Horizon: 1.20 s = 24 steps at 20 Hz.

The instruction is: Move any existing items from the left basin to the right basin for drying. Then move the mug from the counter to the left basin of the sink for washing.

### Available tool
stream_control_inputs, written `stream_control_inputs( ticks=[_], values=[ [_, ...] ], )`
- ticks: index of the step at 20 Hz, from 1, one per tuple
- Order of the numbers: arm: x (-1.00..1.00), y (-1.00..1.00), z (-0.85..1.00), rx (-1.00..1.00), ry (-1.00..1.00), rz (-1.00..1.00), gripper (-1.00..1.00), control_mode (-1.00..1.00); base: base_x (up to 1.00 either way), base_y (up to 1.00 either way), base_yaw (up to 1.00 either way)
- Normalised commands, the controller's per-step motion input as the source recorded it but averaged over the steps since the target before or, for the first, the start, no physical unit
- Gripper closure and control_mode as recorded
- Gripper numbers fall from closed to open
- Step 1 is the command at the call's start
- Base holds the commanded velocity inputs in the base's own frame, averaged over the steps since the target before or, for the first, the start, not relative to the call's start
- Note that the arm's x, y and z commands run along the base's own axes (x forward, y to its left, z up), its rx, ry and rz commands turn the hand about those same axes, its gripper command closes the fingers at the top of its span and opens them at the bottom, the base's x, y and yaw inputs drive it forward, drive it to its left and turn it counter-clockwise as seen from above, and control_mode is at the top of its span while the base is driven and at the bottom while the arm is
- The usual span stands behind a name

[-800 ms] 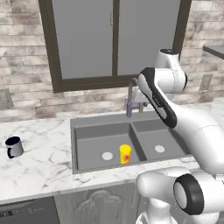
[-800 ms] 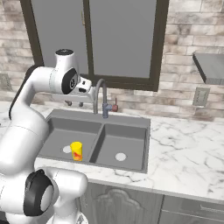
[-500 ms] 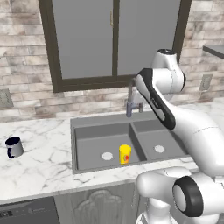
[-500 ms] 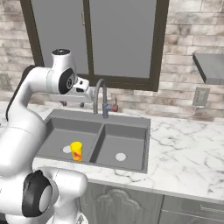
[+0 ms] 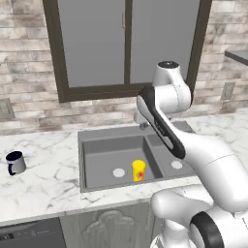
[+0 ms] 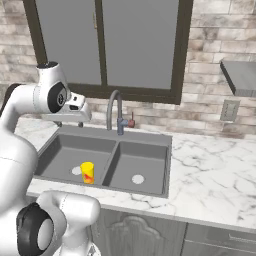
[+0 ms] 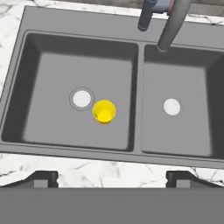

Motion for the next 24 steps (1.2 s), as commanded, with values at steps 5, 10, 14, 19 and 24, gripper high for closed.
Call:
stream_control_inputs(
  ticks=[5, 10, 14, 19, 24],
  values=[
    [-0.03, 0.33, -0.32, -0.06, 0.0, 0.01, -1.0, -1.0, 0.0, 0.0, 0.0],
    [0.01, 0.17, -0.38, -0.04, 0.02, 0.01, -1.0, -1.0, 0.0, 0.0, 0.0],
    [0.08, 0.13, -0.41, -0.03, 0.06, 0.0, -1.0, -1.0, 0.0, 0.0, 0.0],
    [0.1, 0.08, -0.37, -0.01, 0.07, 0.0, -1.0, -1.0, 0.0, 0.0, 0.0],
    [0.22, 0.01, -0.3, 0.0, 0.06, 0.0, -1.0, -1.0, 0.0, 0.0, 0.0]
  ],
)
